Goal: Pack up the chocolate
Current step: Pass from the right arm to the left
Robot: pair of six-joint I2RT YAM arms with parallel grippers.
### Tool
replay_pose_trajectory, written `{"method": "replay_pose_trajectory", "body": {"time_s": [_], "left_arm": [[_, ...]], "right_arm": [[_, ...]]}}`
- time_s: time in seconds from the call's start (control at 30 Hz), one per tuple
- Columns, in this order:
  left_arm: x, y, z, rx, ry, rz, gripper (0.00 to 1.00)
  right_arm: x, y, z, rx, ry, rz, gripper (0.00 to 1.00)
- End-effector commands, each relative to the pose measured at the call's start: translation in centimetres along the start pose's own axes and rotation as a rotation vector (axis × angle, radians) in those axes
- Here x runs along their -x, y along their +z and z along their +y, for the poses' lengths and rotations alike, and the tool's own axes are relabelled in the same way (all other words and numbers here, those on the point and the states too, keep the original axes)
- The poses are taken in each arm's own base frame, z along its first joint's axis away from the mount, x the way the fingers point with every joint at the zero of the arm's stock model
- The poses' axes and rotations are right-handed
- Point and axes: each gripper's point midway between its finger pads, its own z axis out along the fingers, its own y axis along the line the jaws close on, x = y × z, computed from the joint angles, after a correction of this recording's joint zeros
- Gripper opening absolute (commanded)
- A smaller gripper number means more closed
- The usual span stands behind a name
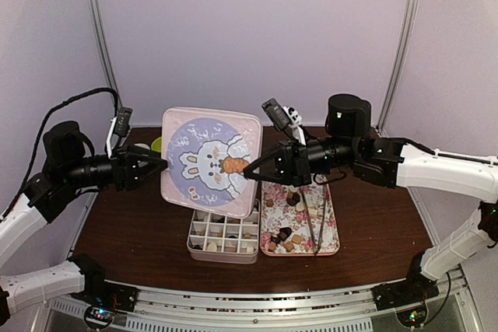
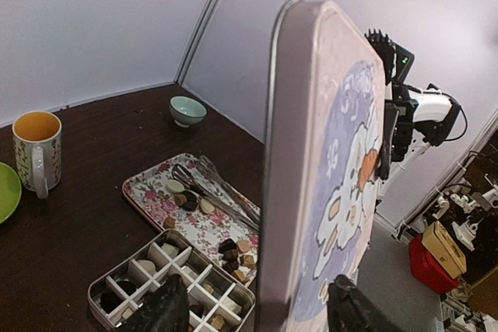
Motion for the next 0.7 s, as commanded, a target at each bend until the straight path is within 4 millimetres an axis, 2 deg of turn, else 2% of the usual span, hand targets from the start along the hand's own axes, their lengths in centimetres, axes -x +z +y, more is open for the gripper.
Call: {"method": "replay_pose_trajectory", "body": {"time_s": [0.0, 0.17, 0.23, 0.4, 0.5, 0.67], "left_arm": [[0.6, 0.3, -0.6, -0.047, 0.003, -0.025, 0.58], [0.4, 0.7, -0.7, -0.067, -0.014, -0.009, 0.31], [0.3, 0.7, 0.1, -0.028, -0.031, -0.008, 0.24], [-0.2, 1.1, 1.9, 0.029, -0.157, -0.040, 0.06], [-0.4, 1.5, 2.2, 0.009, -0.223, -0.055, 0.02], [-1.4, 1.7, 2.7, 0.015, -0.275, -0.040, 0.01]], "right_arm": [[1.5, 0.3, 0.0, 0.058, 0.004, -0.053, 0.00], [1.6, 0.4, -1.4, 0.039, 0.043, -0.070, 0.02], [1.7, 0.2, -2.3, 0.015, 0.073, -0.084, 0.07], [1.4, -0.2, -5.3, -0.027, 0.176, -0.135, 0.08], [0.8, -0.4, -6.8, -0.054, 0.218, -0.153, 0.13], [0.1, -0.7, -8.0, -0.091, 0.240, -0.172, 0.24]]}}
